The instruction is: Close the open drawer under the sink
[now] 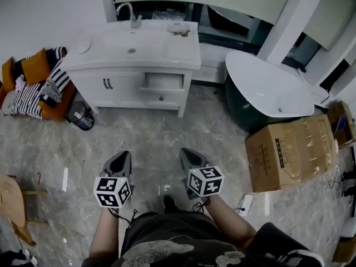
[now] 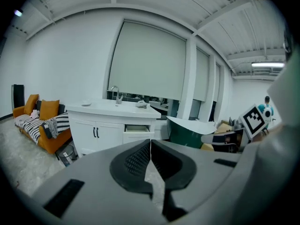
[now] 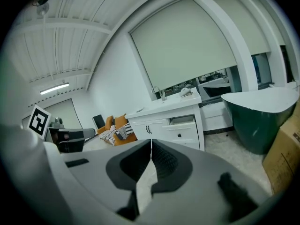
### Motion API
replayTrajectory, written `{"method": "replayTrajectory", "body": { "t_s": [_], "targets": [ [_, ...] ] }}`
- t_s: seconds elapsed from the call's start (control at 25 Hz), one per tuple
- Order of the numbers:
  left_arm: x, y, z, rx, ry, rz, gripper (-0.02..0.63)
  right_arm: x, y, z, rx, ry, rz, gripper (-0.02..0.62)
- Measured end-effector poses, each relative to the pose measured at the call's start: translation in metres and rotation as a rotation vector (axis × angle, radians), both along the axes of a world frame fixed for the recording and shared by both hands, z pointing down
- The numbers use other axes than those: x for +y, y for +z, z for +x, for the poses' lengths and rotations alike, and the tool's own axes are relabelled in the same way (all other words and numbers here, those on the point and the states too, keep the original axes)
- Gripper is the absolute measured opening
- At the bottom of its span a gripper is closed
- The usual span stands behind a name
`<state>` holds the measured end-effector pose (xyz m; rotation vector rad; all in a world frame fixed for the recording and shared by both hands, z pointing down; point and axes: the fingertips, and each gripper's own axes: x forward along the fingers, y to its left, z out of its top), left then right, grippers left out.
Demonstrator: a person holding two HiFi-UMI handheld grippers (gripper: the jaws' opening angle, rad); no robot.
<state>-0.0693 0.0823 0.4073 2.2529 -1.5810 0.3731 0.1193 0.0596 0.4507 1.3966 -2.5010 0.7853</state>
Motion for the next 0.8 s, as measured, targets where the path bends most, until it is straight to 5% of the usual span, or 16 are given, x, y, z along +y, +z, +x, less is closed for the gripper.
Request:
{"method": "replayTrajectory", "body": {
  "t_s": [0.44, 0.8],
  "targets": [
    [-0.039, -0.001, -0.019, 0.019, -0.075, 0.022, 0.015, -0.055, 0.020, 0.002, 0.014, 0.008, -0.027, 0.021],
    [-0.081, 0.022, -0.023, 0.036, -0.025, -0.019, 0.015, -0.086, 0.042, -0.003, 0.026, 0.053, -0.078, 0.021]
  ]
}}
